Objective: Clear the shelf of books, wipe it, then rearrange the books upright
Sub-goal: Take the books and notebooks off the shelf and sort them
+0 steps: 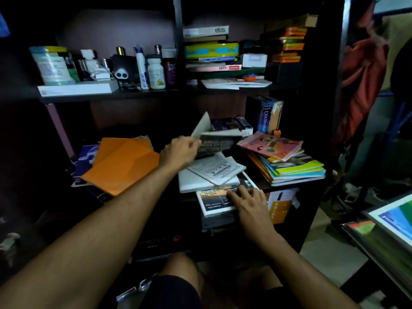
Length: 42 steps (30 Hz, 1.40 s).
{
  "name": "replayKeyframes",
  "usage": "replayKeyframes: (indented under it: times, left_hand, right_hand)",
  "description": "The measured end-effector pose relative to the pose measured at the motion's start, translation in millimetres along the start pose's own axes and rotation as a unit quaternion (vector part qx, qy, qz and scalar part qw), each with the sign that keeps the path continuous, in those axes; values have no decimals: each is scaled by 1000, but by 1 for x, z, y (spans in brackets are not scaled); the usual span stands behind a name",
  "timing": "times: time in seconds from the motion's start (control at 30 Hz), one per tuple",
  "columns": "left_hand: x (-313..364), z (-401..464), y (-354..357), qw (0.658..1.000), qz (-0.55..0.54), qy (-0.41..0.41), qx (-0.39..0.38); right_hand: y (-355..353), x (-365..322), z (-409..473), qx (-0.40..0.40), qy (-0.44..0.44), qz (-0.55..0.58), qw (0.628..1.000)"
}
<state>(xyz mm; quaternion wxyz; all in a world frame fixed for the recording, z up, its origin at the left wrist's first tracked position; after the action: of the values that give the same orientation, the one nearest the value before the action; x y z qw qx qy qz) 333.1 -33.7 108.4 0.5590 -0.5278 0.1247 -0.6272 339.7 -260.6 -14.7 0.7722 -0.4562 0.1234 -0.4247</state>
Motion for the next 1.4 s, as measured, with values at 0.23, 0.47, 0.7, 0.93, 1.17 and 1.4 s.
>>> replayKeyframes:
  times: [0.23,0.47,0.7,0.93,1.17,1.4]
  left_hand:
    - [-21,14,-9,995,-28,81,46]
    - [-31,-36,43,930,22,270,-248]
    - [-93,-81,16,984,-1,158,-89]
    - [-97,-85,15,994,53,85,31]
    - [-69,-104,20,965,-59,251,-53]
    - [-51,-95,16,957,-48,283,-45]
  right_hand:
    - [-8,-15,26,-10,-92,51,994]
    - [21,-21,32,-68,-89,56,992]
    - [19,-21,27,-5,-50,143,988]
    - [8,-21,23,-22,-63,89,994]
    - [-14,-11,23,-80,-112,21,990]
    - [-80,37,75,-94,-171,-17,981]
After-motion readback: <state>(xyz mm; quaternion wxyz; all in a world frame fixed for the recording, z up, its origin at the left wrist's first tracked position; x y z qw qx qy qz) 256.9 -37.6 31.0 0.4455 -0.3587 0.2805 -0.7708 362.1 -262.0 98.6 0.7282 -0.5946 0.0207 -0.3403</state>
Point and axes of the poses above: each hand's wrist, its own z-axis towards the middle knuckle, its own y-axis out of the palm, x = y × z, the point moved 5 cm from there along z, towards the middle knuckle, and after that the axes turned 11 degrees about -z, right-handed, at the moved point
